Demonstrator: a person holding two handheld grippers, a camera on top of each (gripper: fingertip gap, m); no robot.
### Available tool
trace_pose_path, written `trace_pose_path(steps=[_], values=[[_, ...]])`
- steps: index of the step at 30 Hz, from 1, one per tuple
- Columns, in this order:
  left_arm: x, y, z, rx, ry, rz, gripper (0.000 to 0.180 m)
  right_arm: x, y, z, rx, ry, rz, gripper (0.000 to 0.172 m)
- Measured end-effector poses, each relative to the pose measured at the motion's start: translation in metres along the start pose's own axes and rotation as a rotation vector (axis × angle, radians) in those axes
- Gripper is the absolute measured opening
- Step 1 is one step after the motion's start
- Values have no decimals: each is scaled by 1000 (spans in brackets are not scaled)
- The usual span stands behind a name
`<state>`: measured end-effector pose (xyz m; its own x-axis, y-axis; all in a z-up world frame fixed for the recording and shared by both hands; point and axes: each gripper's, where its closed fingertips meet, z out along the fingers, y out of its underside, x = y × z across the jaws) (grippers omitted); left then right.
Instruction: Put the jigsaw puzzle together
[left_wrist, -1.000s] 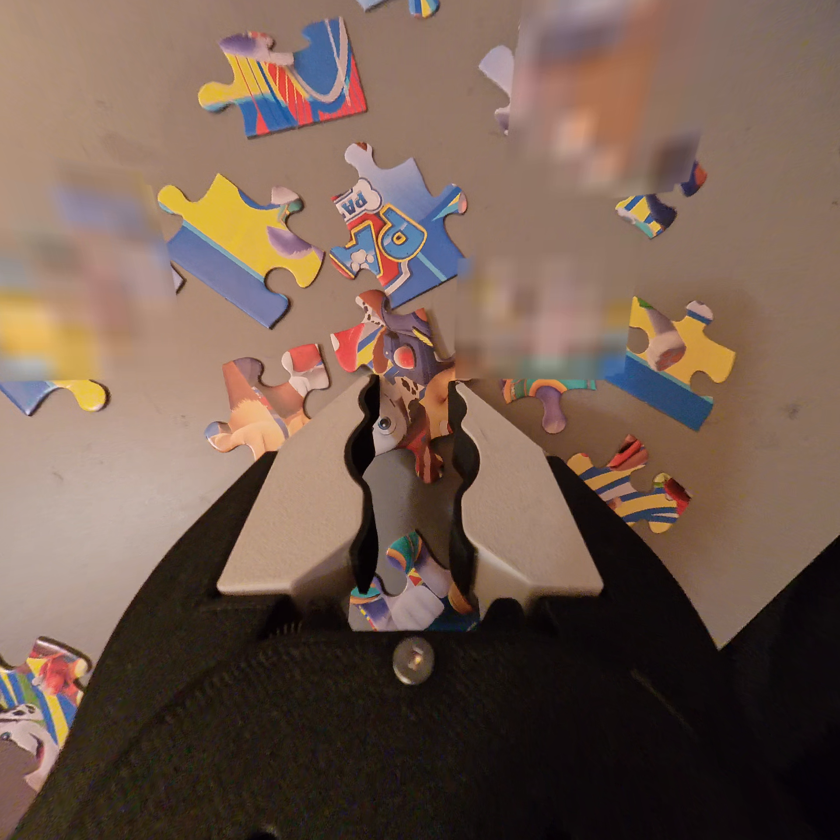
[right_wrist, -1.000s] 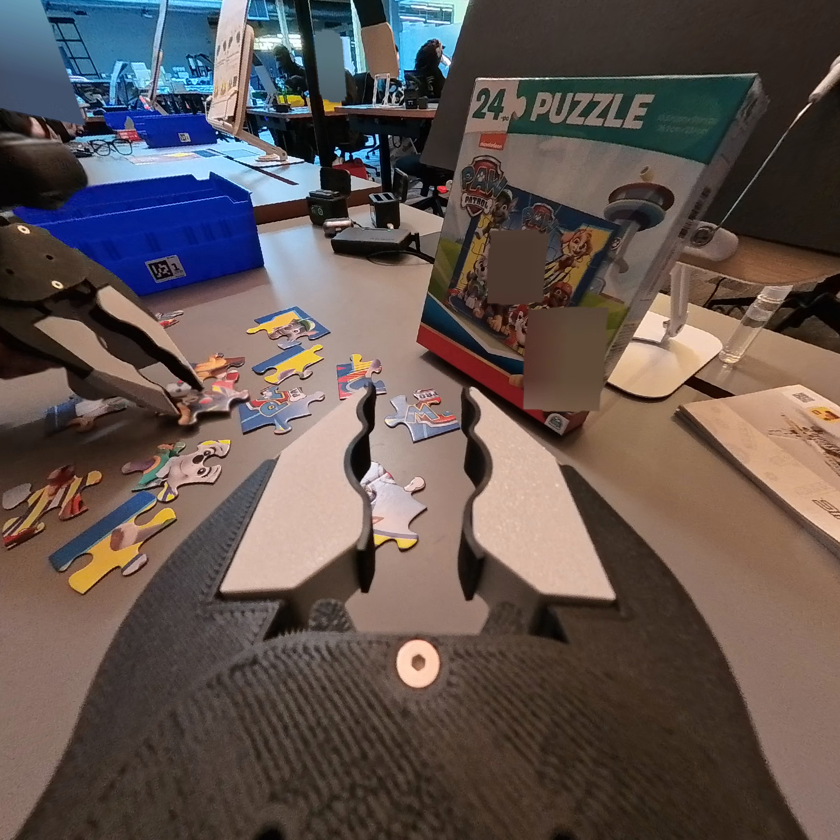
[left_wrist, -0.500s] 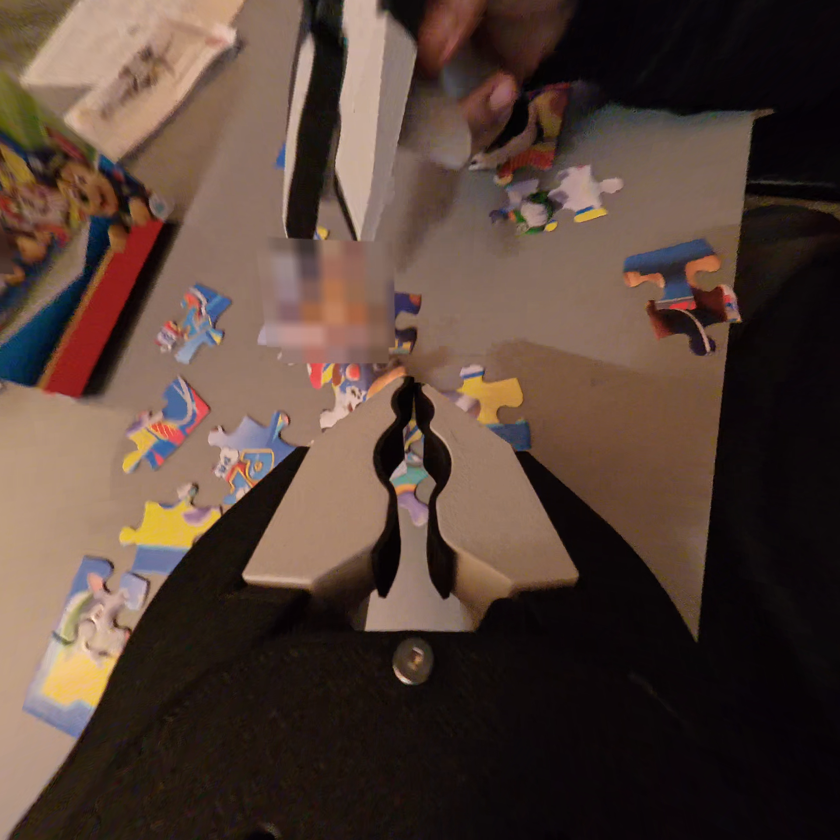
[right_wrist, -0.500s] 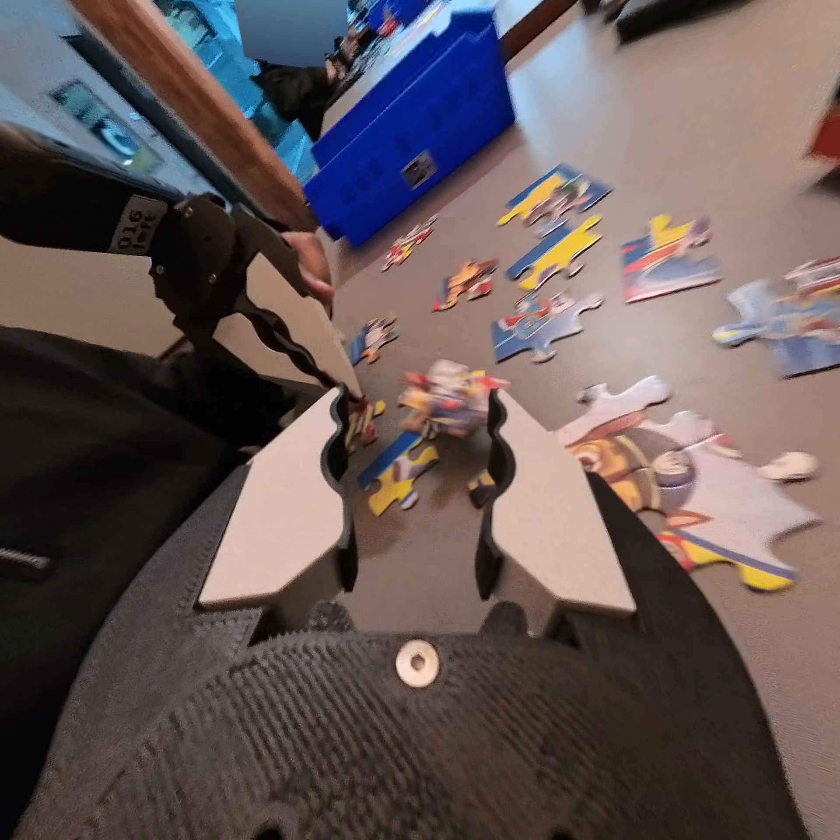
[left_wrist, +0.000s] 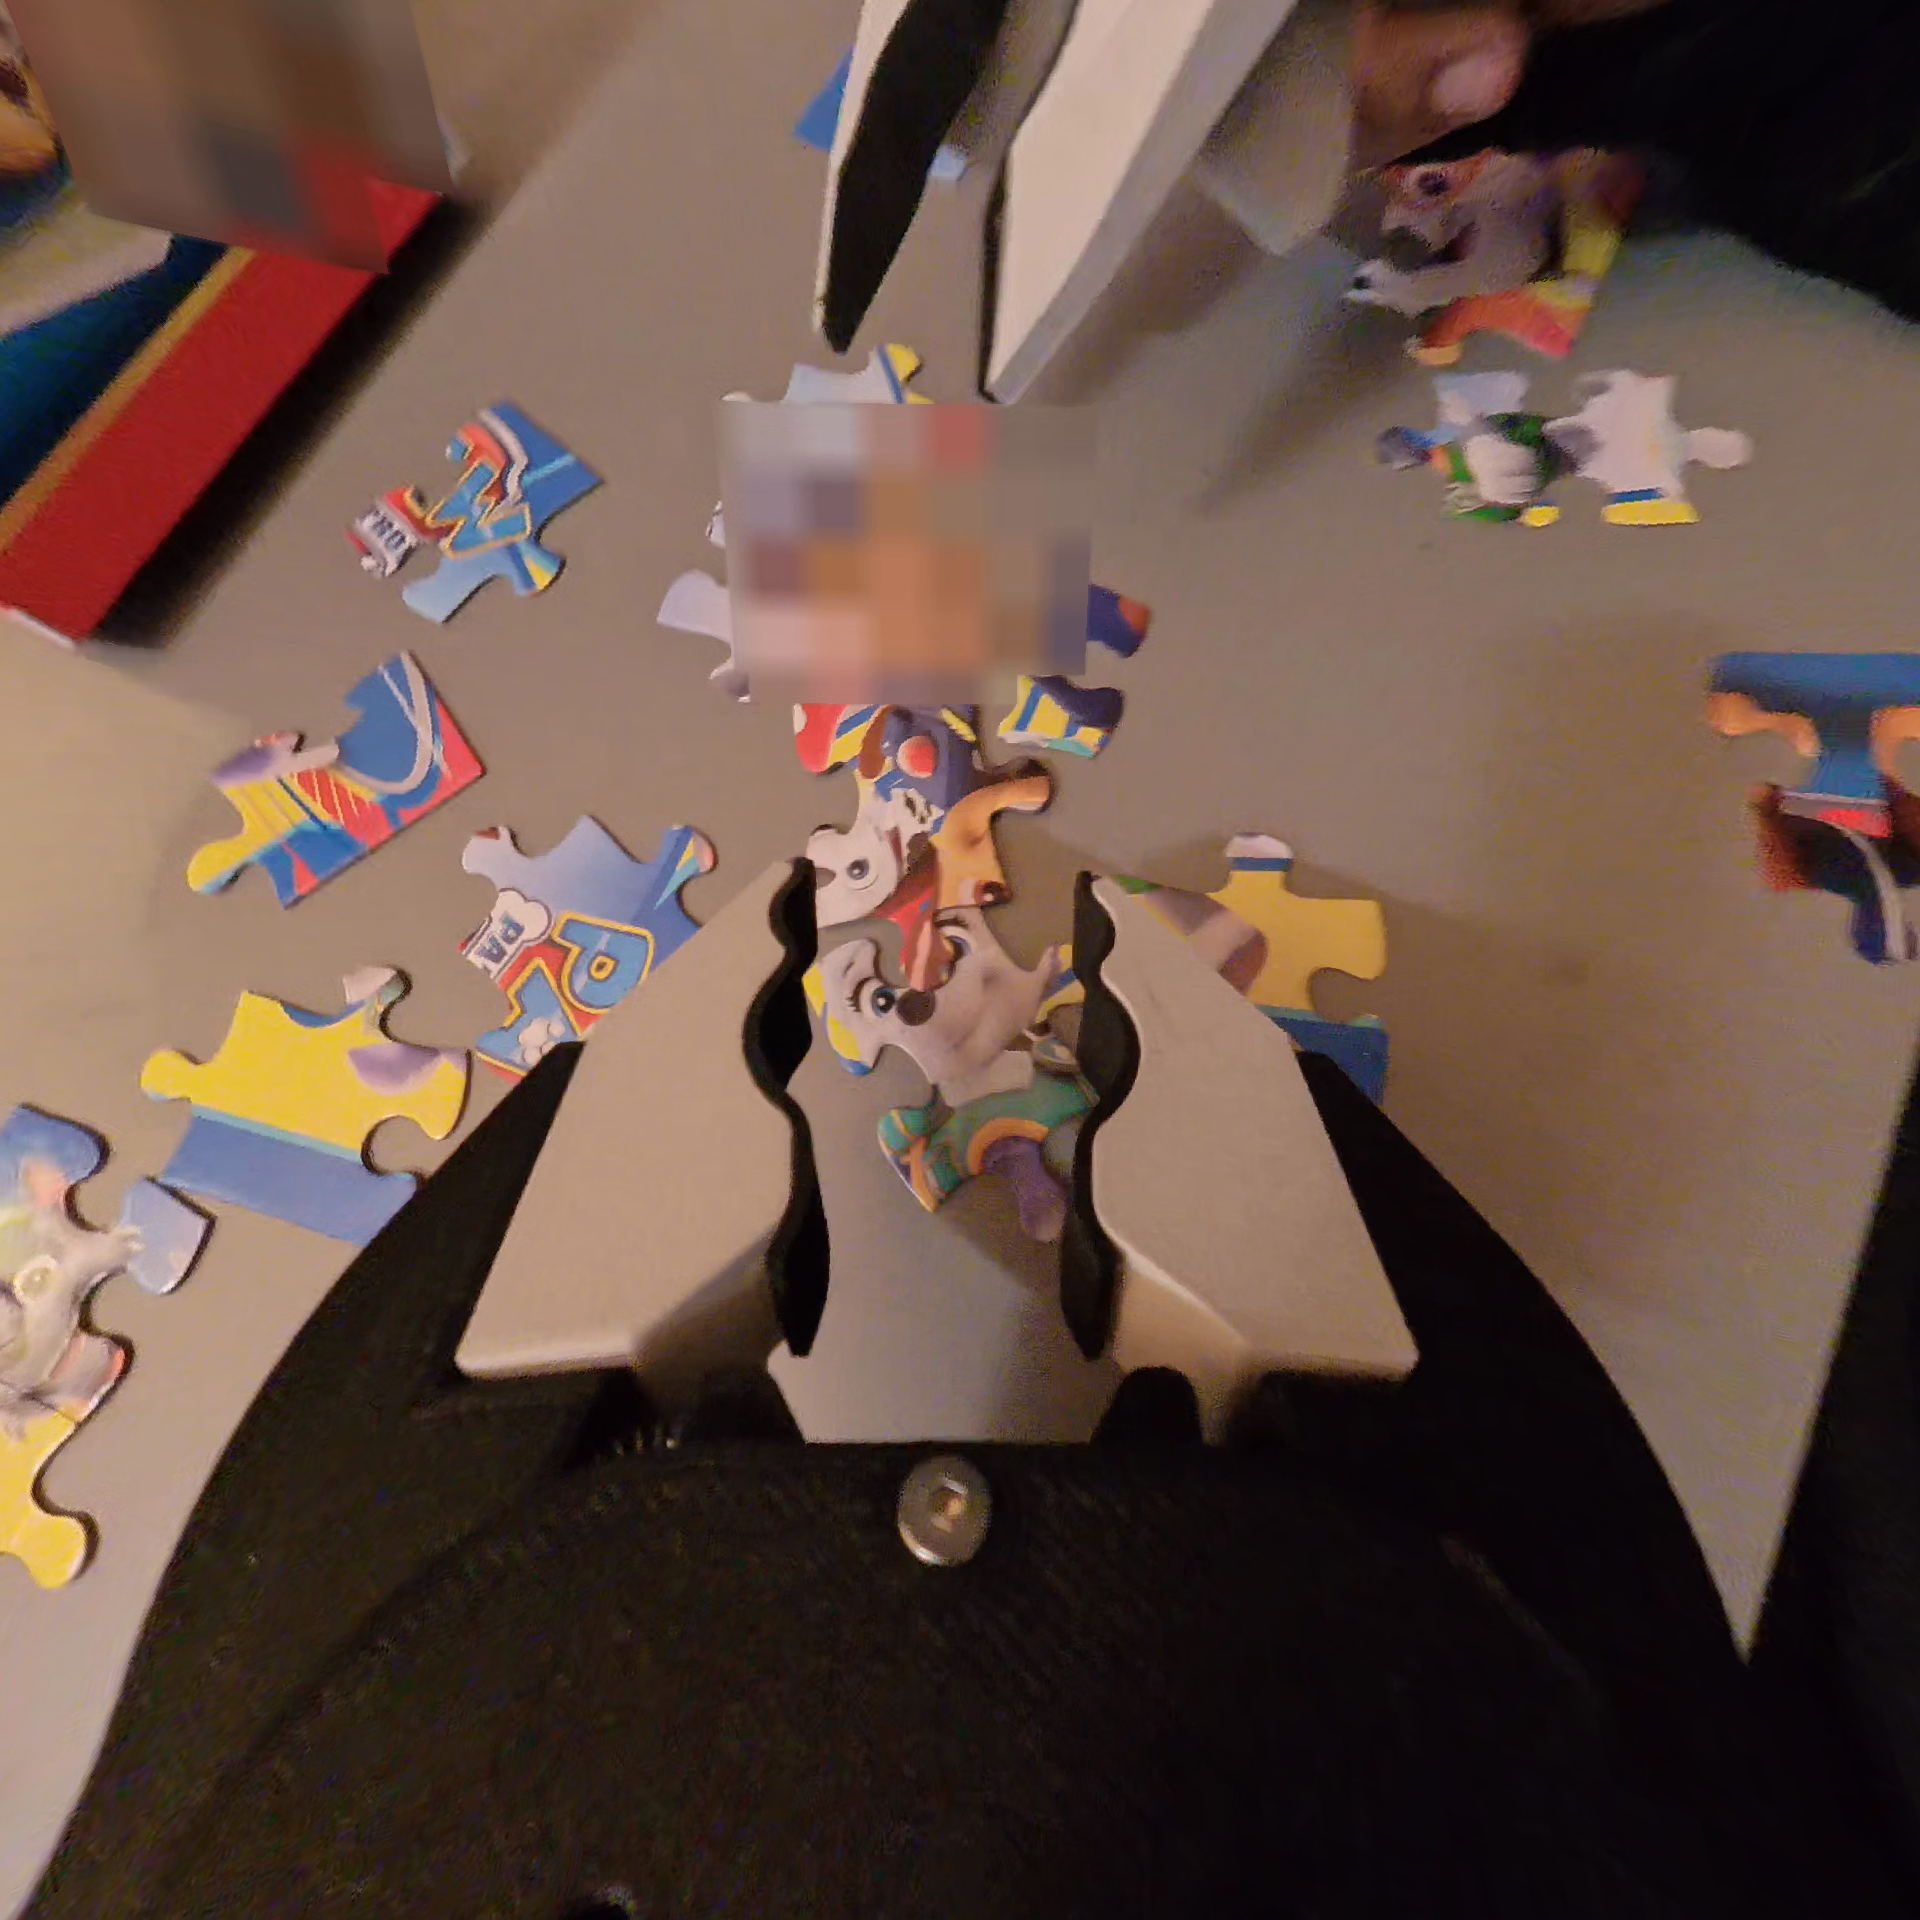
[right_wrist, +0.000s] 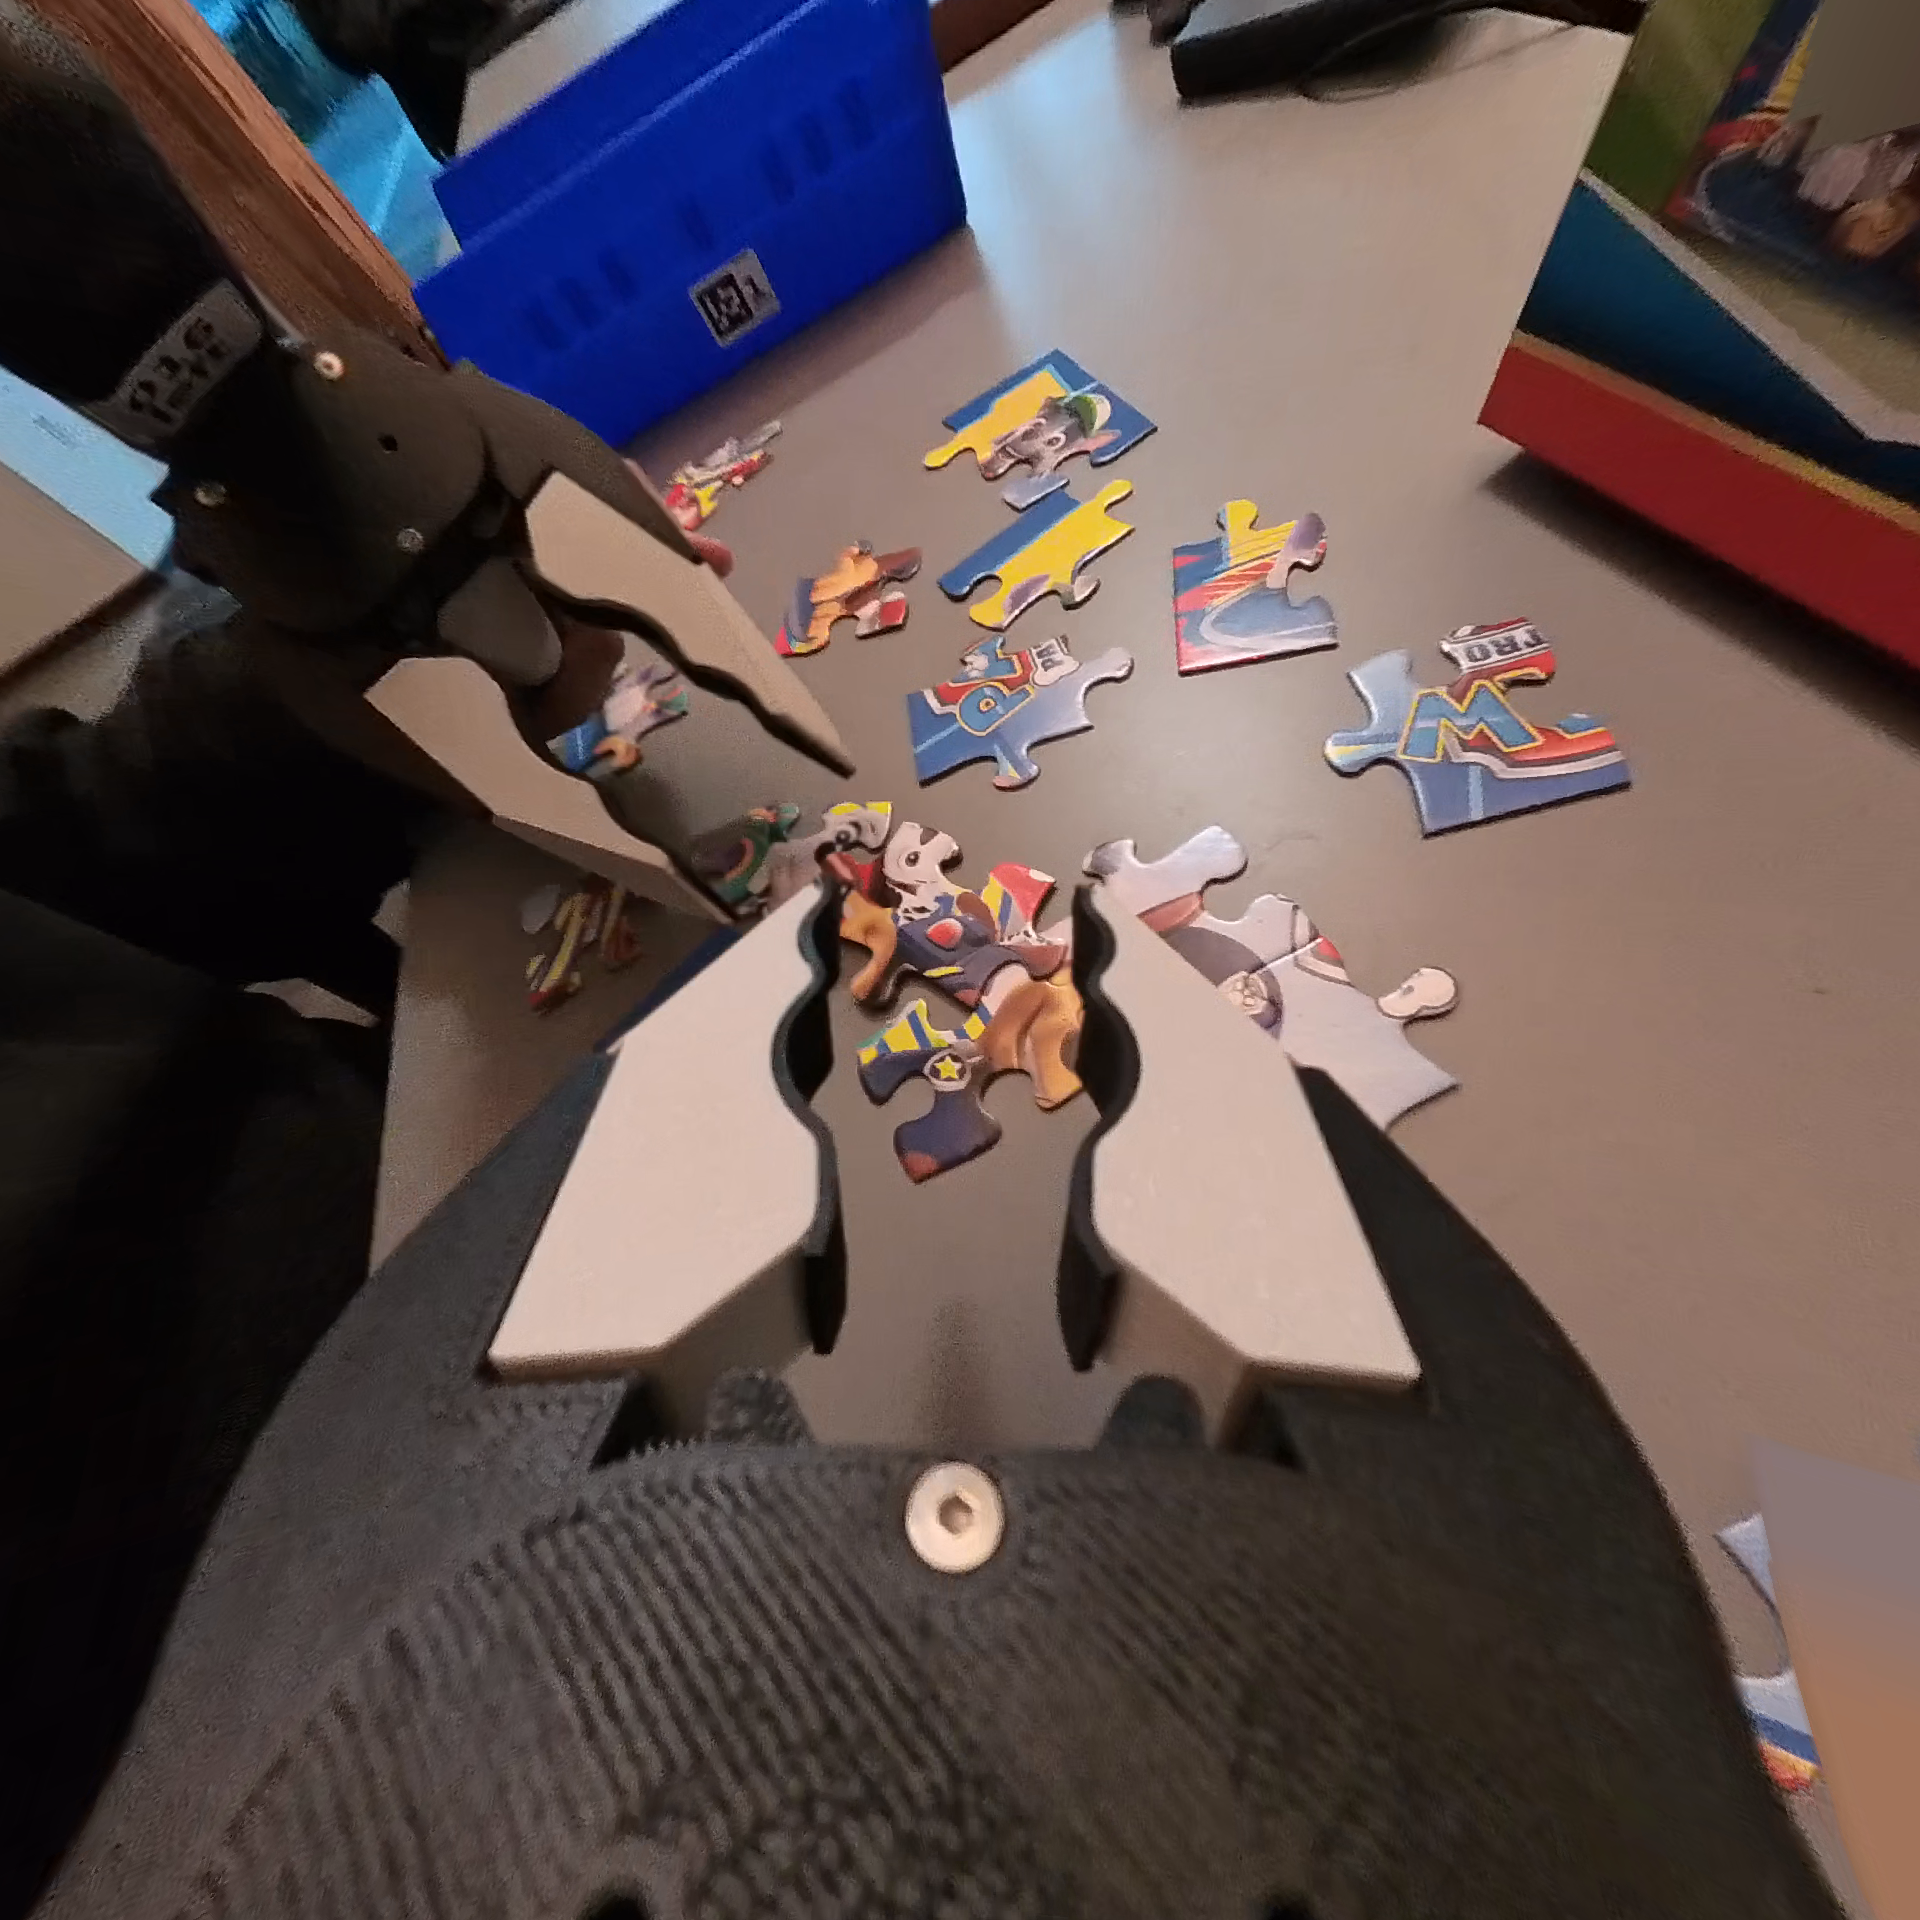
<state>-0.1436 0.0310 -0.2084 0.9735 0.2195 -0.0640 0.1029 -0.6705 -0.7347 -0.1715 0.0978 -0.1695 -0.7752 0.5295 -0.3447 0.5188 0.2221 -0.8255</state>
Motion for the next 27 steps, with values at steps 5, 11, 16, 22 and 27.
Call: trace_pose_path(steps=[5, 11, 16, 22, 27], values=[[-7, 8, 21, -53, -40, -79, 58, 1, -2, 0, 6, 33, -46, 40], [-4, 12, 30, -88, -17, -146, 52, 5, -7, -7, 45, 38, -27, 39], [-6, 12, 26, -75, -20, -134, 43, 12, -11, -16, 66, 87, -52, 39], [1, -7, 2, 5, 38, -73, 42, 13, -20, -30, 116, 90, -50, 39], [18, -38, -20, 138, 101, 44, 21, 2, -1, -18, 20, -14, 38, 46]])
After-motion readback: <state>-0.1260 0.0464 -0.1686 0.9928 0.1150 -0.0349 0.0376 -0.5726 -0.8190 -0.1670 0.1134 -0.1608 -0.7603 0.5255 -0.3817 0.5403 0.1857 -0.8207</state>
